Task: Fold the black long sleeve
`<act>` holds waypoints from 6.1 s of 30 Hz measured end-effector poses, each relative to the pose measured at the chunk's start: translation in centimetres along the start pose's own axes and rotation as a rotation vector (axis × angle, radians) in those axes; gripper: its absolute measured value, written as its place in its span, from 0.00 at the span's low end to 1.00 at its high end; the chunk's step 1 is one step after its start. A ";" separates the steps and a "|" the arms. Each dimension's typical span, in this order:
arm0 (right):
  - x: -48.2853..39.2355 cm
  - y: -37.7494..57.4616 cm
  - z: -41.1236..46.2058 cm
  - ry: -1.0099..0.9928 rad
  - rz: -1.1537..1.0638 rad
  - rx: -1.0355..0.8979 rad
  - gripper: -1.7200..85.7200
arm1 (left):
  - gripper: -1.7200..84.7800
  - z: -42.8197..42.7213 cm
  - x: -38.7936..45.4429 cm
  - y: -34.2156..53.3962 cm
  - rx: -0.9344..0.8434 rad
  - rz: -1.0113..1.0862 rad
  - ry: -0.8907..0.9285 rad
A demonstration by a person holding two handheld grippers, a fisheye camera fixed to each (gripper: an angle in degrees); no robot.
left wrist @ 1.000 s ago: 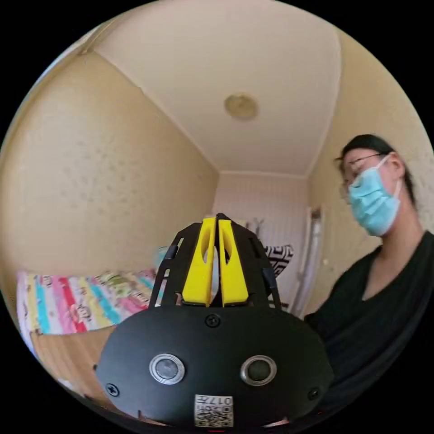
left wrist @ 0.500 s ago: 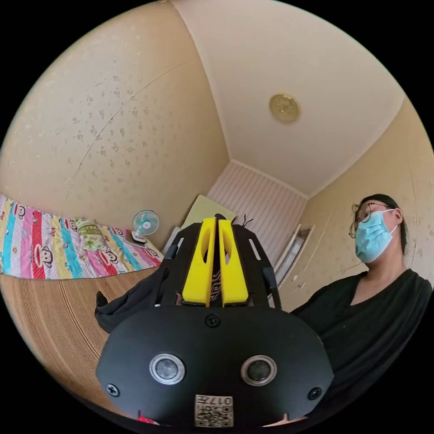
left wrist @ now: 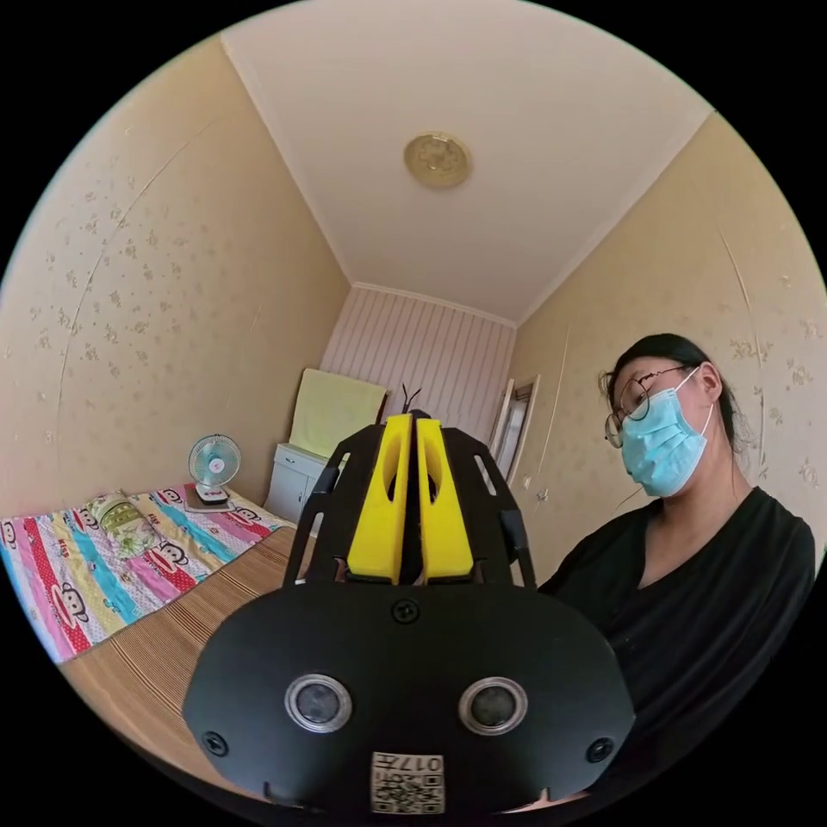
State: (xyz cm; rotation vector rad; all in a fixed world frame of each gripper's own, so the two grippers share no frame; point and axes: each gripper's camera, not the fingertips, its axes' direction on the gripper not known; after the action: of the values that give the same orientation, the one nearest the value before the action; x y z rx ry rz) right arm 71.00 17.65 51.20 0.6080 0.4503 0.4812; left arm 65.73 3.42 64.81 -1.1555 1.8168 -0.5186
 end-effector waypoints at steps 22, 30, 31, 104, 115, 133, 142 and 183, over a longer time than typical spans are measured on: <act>-8.7 6.2 14.7 0.475 -0.140 -0.133 0.16 | 0.01 0.6 6.6 -2.2 0.038 0.023 -0.045; -9.3 6.4 18.2 0.659 -0.073 -0.061 0.07 | 0.01 -1.2 8.6 -2.9 0.051 0.032 -0.098; -9.9 6.5 17.9 0.652 -0.092 -0.046 0.07 | 0.01 -1.6 8.7 -3.0 0.054 0.032 -0.108; 15.9 0.9 -10.4 2.097 0.285 -0.135 0.05 | 0.08 -31.3 -21.0 50.5 -0.710 -1.069 -0.926; 16.7 4.6 -15.1 1.604 0.375 -0.027 0.12 | 0.08 -37.3 -17.4 49.4 -0.600 -1.132 -0.896; 16.1 25.1 -16.1 1.431 0.741 -0.109 0.04 | 0.06 -49.3 -0.3 50.1 -0.442 -1.374 -0.698; 15.1 31.3 -16.3 1.548 0.851 -0.135 0.04 | 0.08 -52.7 7.1 49.2 -0.341 -1.464 -0.826; 27.1 21.4 25.3 0.916 -0.559 -0.785 0.16 | 0.02 -60.8 13.8 30.0 0.161 -1.009 -1.300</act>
State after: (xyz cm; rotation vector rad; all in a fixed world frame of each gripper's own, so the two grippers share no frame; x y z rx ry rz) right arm 99.77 37.03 76.28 -0.5439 1.1778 0.3314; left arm -3.23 -1.04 67.86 -1.6582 0.0311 -0.2826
